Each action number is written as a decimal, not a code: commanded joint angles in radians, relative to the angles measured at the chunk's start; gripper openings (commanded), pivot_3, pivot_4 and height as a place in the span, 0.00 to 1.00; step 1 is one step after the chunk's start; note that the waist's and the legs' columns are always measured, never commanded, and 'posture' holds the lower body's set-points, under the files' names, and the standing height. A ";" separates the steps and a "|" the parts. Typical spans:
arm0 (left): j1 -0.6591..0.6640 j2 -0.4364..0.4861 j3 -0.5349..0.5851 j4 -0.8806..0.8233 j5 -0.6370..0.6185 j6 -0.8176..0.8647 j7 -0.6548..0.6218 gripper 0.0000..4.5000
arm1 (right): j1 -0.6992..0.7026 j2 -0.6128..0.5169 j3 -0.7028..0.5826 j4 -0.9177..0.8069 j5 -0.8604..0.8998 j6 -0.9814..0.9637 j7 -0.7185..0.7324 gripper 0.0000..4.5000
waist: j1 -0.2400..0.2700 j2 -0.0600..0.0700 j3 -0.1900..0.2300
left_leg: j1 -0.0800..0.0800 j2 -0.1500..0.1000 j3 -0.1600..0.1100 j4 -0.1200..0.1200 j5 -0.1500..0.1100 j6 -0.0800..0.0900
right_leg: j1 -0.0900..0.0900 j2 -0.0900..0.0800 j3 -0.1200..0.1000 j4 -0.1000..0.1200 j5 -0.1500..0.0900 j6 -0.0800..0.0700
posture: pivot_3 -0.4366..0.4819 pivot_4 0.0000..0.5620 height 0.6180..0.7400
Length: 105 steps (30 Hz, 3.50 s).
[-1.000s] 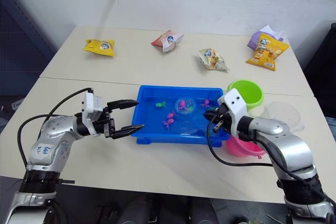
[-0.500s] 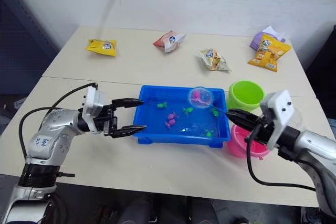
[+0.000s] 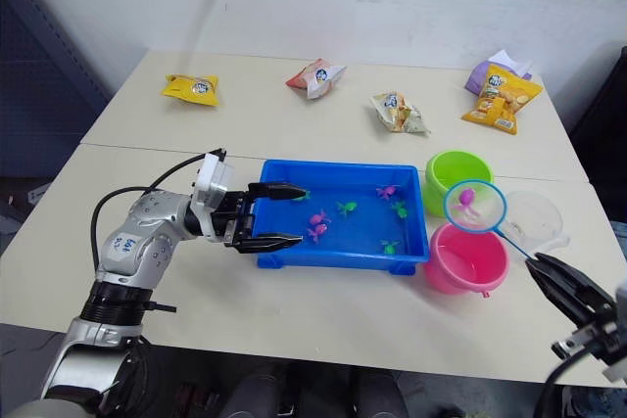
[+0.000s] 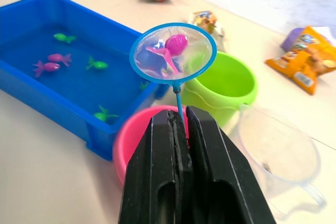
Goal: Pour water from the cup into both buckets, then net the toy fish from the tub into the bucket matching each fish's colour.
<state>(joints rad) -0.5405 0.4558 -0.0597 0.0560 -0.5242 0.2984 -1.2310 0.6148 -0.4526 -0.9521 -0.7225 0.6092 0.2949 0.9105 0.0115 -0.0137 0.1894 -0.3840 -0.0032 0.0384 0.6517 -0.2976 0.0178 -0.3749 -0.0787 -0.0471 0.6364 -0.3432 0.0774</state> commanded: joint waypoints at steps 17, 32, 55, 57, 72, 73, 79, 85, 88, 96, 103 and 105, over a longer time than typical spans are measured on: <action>0.038 -0.017 -0.001 -0.080 0.001 -0.013 0.024 1.00 | -0.141 -0.023 0.093 0.713 -0.688 -1.302 -0.141 0.00 | -0.014 0.000 0.000 | 0.015 0.000 0.002 -0.004 0.000 -0.004 | 0.011 0.000 0.002 0.000 -0.002 -0.003 | 0.48 0.27 1.00; 0.050 -0.027 -0.007 -0.100 -0.001 -0.011 0.057 1.00 | -0.270 -0.062 -0.074 0.806 -1.298 -1.665 -0.607 0.00 | -0.015 0.000 0.000 | 0.017 0.000 0.001 -0.004 0.001 -0.005 | 0.013 0.000 0.001 0.000 -0.002 -0.003 | 0.48 0.27 1.00; 0.023 -0.044 -0.007 -0.062 0.014 -0.029 0.054 1.00 | -0.090 -0.123 0.049 0.616 -1.575 -1.336 -1.138 0.00 | -0.015 0.000 0.000 | 0.016 0.000 0.001 -0.004 0.001 -0.006 | 0.013 0.000 0.001 0.000 -0.003 -0.004 | 0.48 0.27 1.00; 0.023 -0.046 -0.005 -0.060 0.015 -0.030 0.059 1.00 | -0.061 -0.110 0.095 0.616 -1.584 -1.319 -1.150 0.00 | -0.015 0.000 0.000 | 0.017 0.000 0.001 -0.004 0.001 -0.006 | 0.013 0.001 0.001 0.000 -0.003 -0.004 | 0.48 0.27 1.00; 0.012 -0.044 -0.006 -0.038 0.021 -0.046 0.050 1.00 | 0.032 -0.144 0.168 0.528 -1.554 -1.189 -1.239 0.00 | -0.015 0.001 0.000 | 0.016 0.000 0.001 -0.004 0.001 -0.006 | 0.013 0.001 0.001 0.000 -0.003 -0.004 | 0.48 0.27 1.00; 0.012 -0.043 -0.005 -0.038 0.021 -0.046 0.050 1.00 | 0.033 -0.142 0.177 0.531 -1.545 -1.182 -1.238 0.00 | -0.015 0.001 0.000 | 0.016 0.000 0.001 -0.004 0.001 -0.006 | 0.013 0.001 0.001 0.000 -0.003 -0.004 | 0.48 0.27 1.00; 0.020 -0.028 0.005 -0.037 0.023 -0.049 0.050 1.00 | 0.072 -0.178 0.253 0.494 -1.268 -1.160 -1.097 0.00 | -0.017 0.001 0.000 | 0.016 0.001 0.001 -0.005 0.001 -0.006 | 0.013 0.001 0.001 0.000 -0.003 -0.004 | 0.48 0.27 1.00; 0.027 -0.008 0.016 -0.020 0.025 -0.059 0.047 1.00 | 0.088 -0.324 0.455 0.233 -0.589 -0.883 -0.738 0.00 | -0.027 0.001 0.000 | 0.017 0.001 0.001 -0.004 0.001 -0.005 | 0.014 0.001 0.001 0.001 -0.003 -0.004 | 0.48 0.27 1.00; 0.030 -0.002 0.021 -0.008 0.028 -0.069 0.044 1.00 | 0.031 -0.370 0.559 0.090 -0.174 -0.596 -0.653 0.00 | -0.021 0.000 0.000 | 0.016 0.002 -0.001 -0.004 0.001 -0.005 | 0.014 0.001 -0.001 0.001 -0.003 -0.004 | 0.48 0.27 1.00; 0.041 0.000 0.033 -0.021 0.034 -0.079 0.071 1.00 | -0.219 -0.425 0.659 0.096 0.204 -0.152 -0.510 0.00 | -0.009 0.000 0.000 | 0.014 0.002 -0.002 -0.002 -0.001 -0.002 | 0.014 0.000 -0.002 -0.002 -0.003 -0.004 | 0.48 0.27 1.00; 0.062 0.030 0.085 -0.040 0.043 -0.100 0.117 1.00 | -0.423 -0.456 0.675 0.112 0.484 0.219 -0.575 0.00 | -0.015 0.000 0.000 | 0.013 0.002 -0.002 -0.002 -0.001 -0.001 | 0.014 -0.001 -0.003 -0.004 -0.002 -0.003 | 0.48 0.27 1.00; 0.074 0.041 0.094 -0.044 0.042 -0.103 0.122 1.00 | -0.463 -0.459 0.674 0.114 0.535 0.283 -0.569 0.00 | -0.014 0.000 0.000 | 0.013 0.002 -0.003 -0.003 -0.001 -0.002 | 0.014 0.000 -0.003 -0.004 -0.002 -0.003 | 0.48 0.27 1.00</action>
<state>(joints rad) -0.4784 0.4866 0.0100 0.0463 -0.4808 0.2102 -1.1148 0.1701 -0.9033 -0.2720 -0.5872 1.0834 0.5293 0.3422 -0.0027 -0.0137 0.1898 -0.3705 -0.0010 0.0357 0.6486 -0.2985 0.0162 -0.3609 -0.0789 -0.0502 0.6321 -0.3455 0.0747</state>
